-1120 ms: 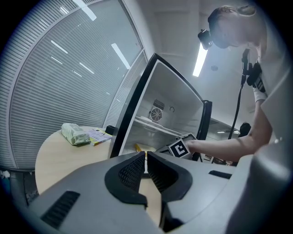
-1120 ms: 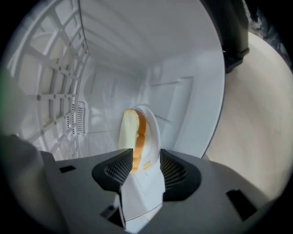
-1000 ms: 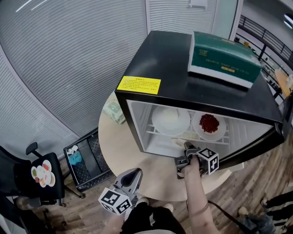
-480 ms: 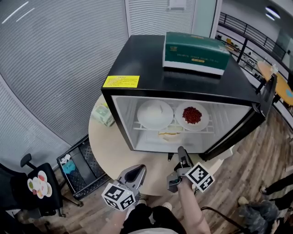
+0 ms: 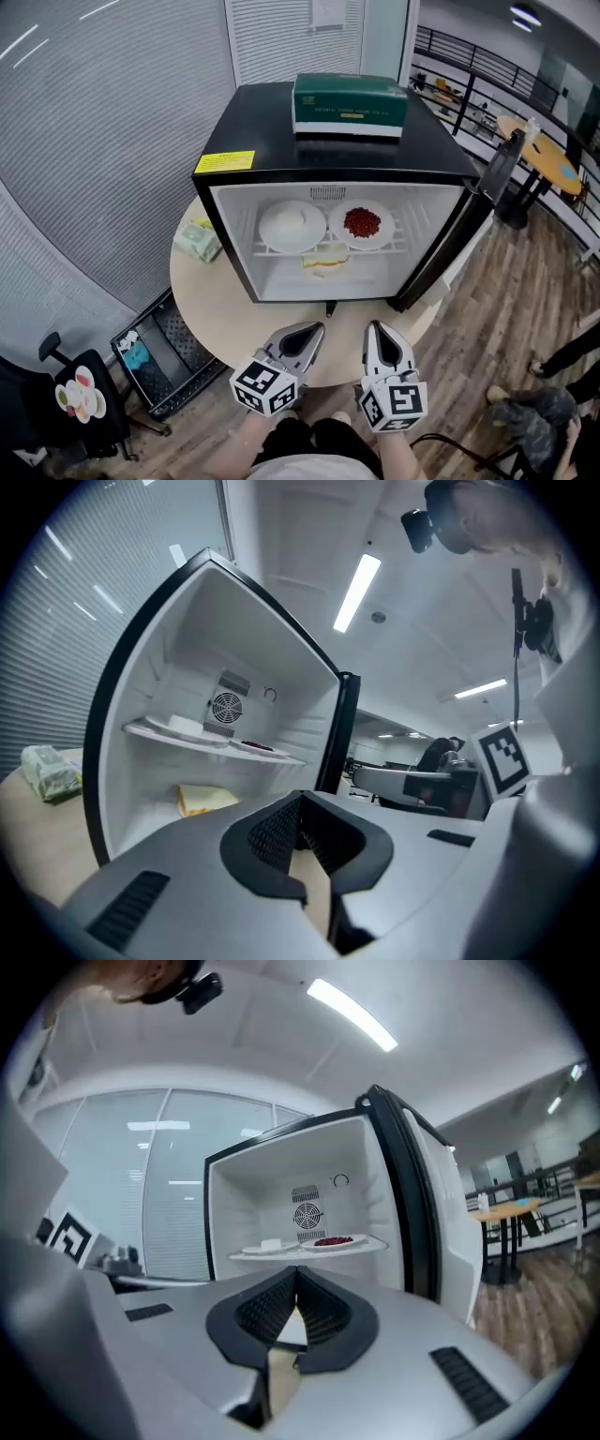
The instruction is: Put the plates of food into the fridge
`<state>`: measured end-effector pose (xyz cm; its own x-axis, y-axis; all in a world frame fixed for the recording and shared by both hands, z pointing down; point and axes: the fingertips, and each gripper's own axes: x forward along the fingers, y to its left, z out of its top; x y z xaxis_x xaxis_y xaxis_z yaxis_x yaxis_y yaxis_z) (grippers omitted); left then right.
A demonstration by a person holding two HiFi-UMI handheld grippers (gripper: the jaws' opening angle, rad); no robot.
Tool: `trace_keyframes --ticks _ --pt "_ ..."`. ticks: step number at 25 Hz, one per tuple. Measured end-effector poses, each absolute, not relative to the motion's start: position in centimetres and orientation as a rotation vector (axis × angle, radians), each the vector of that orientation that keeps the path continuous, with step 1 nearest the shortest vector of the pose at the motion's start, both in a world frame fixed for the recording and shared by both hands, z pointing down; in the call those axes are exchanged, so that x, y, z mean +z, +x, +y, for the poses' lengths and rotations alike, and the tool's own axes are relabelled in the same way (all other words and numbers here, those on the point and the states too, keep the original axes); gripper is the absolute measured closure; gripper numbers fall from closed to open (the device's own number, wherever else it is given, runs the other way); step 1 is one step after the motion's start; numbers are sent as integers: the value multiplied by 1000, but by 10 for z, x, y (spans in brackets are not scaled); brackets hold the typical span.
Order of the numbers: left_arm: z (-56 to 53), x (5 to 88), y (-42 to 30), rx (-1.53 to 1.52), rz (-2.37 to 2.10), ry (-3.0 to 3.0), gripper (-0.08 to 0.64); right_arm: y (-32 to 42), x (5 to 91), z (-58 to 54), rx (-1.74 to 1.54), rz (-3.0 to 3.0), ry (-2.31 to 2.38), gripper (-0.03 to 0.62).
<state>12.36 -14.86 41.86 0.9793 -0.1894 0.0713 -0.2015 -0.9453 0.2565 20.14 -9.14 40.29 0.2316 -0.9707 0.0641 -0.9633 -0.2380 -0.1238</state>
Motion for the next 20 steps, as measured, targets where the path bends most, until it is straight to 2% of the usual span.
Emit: trace_keyframes --ticks 6,20 --pt "-98 417 127 96 -157 2882 555 156 424 -36 -197 1978 -2485 584" --pt "-66 407 117 89 -122 2937 555 181 412 -18 -229 1784 -2524 584"
